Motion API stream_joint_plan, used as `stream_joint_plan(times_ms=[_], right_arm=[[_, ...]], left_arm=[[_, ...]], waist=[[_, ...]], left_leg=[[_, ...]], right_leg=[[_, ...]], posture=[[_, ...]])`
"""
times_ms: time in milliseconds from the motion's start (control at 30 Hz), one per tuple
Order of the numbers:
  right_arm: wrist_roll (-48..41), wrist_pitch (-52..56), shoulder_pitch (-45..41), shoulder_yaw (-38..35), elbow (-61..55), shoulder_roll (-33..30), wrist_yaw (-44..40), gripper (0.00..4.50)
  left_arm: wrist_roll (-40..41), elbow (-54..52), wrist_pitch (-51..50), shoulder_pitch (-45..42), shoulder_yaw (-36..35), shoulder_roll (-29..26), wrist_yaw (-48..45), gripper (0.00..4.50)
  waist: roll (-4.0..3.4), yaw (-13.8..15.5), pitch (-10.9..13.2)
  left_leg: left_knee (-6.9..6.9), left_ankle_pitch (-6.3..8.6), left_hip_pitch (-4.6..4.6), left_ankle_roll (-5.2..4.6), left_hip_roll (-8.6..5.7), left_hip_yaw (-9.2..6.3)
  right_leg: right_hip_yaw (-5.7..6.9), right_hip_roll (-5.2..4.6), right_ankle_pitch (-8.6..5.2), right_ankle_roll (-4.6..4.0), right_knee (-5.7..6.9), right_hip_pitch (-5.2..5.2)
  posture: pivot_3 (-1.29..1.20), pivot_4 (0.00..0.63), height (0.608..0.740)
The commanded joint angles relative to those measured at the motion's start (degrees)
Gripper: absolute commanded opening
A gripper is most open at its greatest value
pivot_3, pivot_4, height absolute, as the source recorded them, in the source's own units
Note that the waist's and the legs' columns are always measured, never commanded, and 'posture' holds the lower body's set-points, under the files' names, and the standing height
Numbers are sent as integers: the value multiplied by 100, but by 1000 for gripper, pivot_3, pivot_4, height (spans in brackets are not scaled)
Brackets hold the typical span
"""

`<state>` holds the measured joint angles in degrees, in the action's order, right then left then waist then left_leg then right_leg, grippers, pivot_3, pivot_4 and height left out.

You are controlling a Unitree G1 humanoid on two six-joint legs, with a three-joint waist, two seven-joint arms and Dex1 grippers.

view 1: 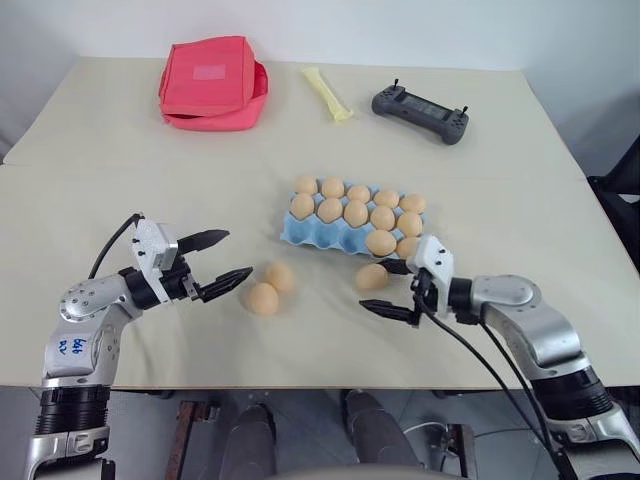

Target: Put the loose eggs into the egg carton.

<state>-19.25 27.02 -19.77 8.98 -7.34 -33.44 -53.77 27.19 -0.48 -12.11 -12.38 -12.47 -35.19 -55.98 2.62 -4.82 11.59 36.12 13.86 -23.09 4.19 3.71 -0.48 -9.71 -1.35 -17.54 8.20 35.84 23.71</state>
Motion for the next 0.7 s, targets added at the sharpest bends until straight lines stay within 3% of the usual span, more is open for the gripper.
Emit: stream_joint_plan(times_ms=[33, 100, 200, 300, 367, 567, 700], right_arm=[[107, -139, -184, 61, 109, 102, 9, 4472], [135, -161, -238, 87, 160, 149, -3, 4472], [119, -226, -275, 91, 126, 229, -12, 3897], [100, -165, -275, 66, 15, 253, 21, 2795], [74, -91, -264, 38, -102, 214, 31, 2302], [-285, 390, -352, -315, -950, -54, 60, 2134], [-395, 711, -972, -451, -951, 14, 257, 2063]], left_arm=[[102, -257, 8, 35, -105, -64, 23, 4500], [97, -250, 7, 22, -105, -66, 31, 4500], [86, -248, 0, 4, -102, -61, 53, 4500], [83, -237, 1, -13, -100, -57, 69, 4500], [86, -235, -3, -17, -99, -51, 81, 4500], [93, -209, 5, -28, -97, -48, 85, 4500], [82, -136, 32, -70, -84, -40, 63, 4500]], waist=[[0, 1, 0], [0, 2, 0], [0, 2, 0], [0, 1, 0], [0, -3, 0], [0, 6, 0], [-1, -24, 1]], left_leg=[[0, 0, 0, 0, 0, 0], [-1, 0, -1, 0, 0, 0], [-5, 0, 0, 0, 0, 0], [-5, 1, -1, 1, 0, -1], [-5, 2, -1, 2, 0, -1], [-5, 2, -1, 2, 0, -1], [-3, 2, -2, 2, 0, 0]], right_leg=[[0, 0, 0, 0, -1, 0], [0, 0, 0, 0, -1, 0], [1, 0, 0, 1, 1, 2], [2, 0, 0, 2, 0, 2], [2, 0, 1, 2, 0, 2], [2, 0, 0, 2, 1, 3], [1, 0, 0, -1, 1, 4]], posture=[[0, 150, 740], [0, 150, 740], [0, 150, 740], [0, 150, 740], [0, 150, 740], [0, 150, 740], [0, 150, 740]])
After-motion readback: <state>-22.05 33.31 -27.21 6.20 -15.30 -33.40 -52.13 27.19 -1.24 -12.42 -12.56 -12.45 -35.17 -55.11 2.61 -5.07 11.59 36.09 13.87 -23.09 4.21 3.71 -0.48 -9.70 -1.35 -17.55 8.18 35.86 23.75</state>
